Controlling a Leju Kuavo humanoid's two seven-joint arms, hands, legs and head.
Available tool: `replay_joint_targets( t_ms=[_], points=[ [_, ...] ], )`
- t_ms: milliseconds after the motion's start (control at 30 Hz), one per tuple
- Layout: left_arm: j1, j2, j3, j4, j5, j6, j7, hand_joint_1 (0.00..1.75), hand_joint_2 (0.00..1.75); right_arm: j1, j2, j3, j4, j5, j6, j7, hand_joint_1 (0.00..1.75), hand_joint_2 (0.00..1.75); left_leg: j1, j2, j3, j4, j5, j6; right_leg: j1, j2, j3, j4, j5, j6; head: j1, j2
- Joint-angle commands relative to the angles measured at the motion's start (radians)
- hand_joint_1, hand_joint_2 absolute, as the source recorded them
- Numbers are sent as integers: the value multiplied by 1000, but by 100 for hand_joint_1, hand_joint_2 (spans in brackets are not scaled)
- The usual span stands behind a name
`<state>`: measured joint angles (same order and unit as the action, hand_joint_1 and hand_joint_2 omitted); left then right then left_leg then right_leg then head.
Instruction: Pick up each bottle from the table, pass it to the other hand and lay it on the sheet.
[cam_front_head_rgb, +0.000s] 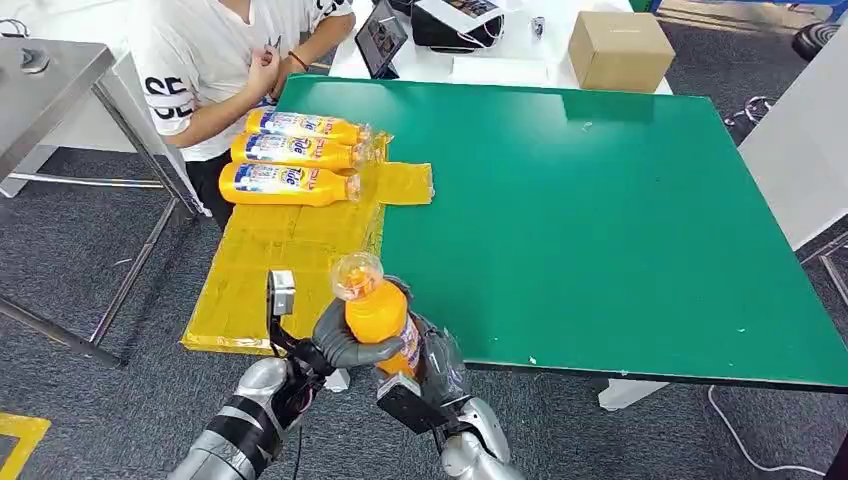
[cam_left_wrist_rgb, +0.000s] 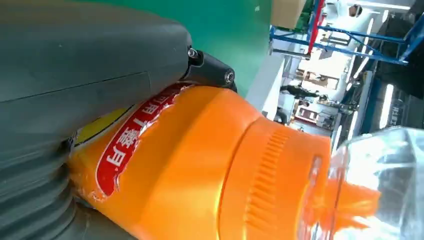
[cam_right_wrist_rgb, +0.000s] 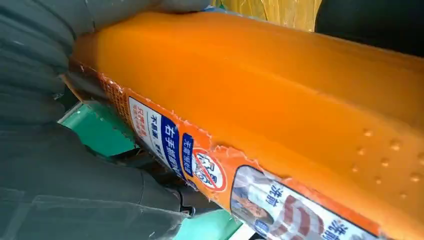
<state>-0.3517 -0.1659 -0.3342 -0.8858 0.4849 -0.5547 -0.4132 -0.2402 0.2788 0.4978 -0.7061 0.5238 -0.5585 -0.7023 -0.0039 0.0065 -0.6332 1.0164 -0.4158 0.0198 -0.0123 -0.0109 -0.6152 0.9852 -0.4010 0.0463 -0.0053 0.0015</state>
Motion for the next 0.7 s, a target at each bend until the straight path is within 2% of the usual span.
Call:
replay_joint_targets(
  t_ms=[33,167,200,233,333,367,467,500,600,700],
  points=[
    [-29,-1,-67,2,4,-15,6,175,175,-51,2,37,64,6,16,4,157,175,1,-1,3,0,-1,-1,0,0,3,0,-1,-1,0,0],
    [-20,-8,-42,-15,52,-17,32,175,175,-49,1,21,37,-5,6,4,155,175,2,-1,9,0,-4,-2,1,1,9,0,-4,-3,0,0],
    [-19,-9,-37,-20,62,-19,34,175,175,-49,3,14,30,-8,2,4,80,175,0,0,2,0,-1,-1,0,0,1,0,-1,-1,0,0],
    [-16,-12,-30,-27,72,-17,36,175,175,-48,5,4,27,-14,0,4,0,175,1,-1,5,0,-3,-2,1,1,6,0,-2,-2,0,0],
    [-12,-12,-21,-47,77,-5,40,175,175,-48,9,-7,20,-15,4,5,0,175,0,0,4,0,-2,-1,0,1,3,0,-2,-1,0,0],
    [-10,-14,-12,-59,76,9,41,175,175,-43,10,-11,9,-17,10,4,0,0,1,-1,5,1,-3,-1,1,1,5,0,-2,-2,0,0],
    [-14,-22,29,-85,63,77,22,175,175,-26,0,-4,-57,-44,71,4,0,0,1,-1,5,1,-3,-2,1,0,6,0,-3,-2,0,0],
    [-22,-32,72,-102,37,155,3,175,175,-7,-8,0,-124,-76,126,4,0,0,1,-1,2,1,-2,-1,0,0,3,1,-2,-1,0,0],
    [-70,-41,152,-118,-79,348,-64,175,175,13,-25,21,-228,-74,177,9,0,0,1,-2,0,1,-1,-1,1,-1,1,1,-1,-1,0,0],
    [-91,-40,175,-114,-87,350,-52,175,175,19,-27,24,-257,-76,187,23,0,0,2,-2,1,2,-1,-1,1,-1,2,1,-1,-2,0,0]
  ],
)
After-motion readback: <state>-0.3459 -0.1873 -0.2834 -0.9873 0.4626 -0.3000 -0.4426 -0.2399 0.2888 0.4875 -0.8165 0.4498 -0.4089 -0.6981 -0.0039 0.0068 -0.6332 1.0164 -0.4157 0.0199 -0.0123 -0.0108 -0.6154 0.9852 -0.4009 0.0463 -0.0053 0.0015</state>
